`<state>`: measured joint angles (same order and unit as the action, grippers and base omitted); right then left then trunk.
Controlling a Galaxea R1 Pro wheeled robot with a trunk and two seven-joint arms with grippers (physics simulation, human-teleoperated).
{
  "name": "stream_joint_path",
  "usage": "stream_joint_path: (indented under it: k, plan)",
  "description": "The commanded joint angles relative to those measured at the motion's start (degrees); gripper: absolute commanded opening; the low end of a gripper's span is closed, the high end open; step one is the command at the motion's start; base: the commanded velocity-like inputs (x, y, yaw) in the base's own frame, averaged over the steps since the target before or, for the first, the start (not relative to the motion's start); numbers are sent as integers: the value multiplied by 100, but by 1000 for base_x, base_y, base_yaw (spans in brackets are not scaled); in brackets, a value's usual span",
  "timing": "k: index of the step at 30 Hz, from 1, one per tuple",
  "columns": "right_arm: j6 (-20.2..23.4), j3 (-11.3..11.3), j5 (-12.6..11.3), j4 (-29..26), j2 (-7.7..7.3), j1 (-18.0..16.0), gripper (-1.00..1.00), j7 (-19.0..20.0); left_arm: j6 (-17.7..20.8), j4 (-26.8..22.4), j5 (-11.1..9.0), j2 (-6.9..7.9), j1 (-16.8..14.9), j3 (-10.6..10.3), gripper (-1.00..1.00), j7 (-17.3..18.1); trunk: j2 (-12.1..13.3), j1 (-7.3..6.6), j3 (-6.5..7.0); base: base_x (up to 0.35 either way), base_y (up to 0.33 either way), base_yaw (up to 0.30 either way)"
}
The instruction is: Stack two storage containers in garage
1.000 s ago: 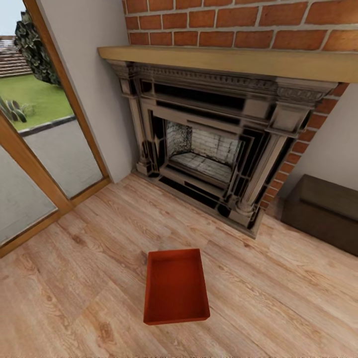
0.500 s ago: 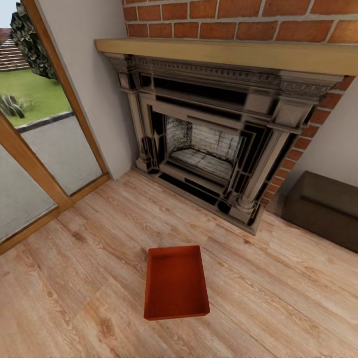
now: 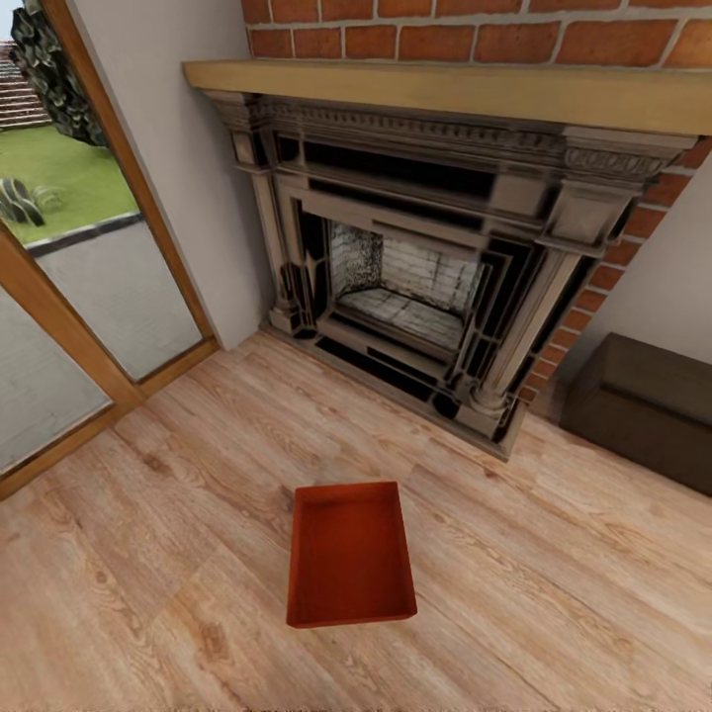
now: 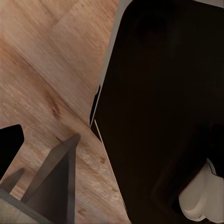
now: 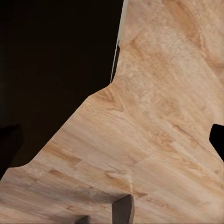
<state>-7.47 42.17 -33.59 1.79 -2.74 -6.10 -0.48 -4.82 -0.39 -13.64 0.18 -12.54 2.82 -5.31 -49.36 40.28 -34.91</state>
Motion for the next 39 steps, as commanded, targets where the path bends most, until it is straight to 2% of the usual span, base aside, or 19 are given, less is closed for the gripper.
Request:
stream_joint_path:
  k: [1,39]
  plan:
    - [-25,45,-33,13,3,-4,100,-4,-18,4,-7,-1,-2,26,100,-5,-3,0,-14,0,0,0]
    - [-62,45,-33,14,12,-5,100,-54,-18,4,-7,-1,-2,26,100,-5,-3,0,-367,0,0,0]
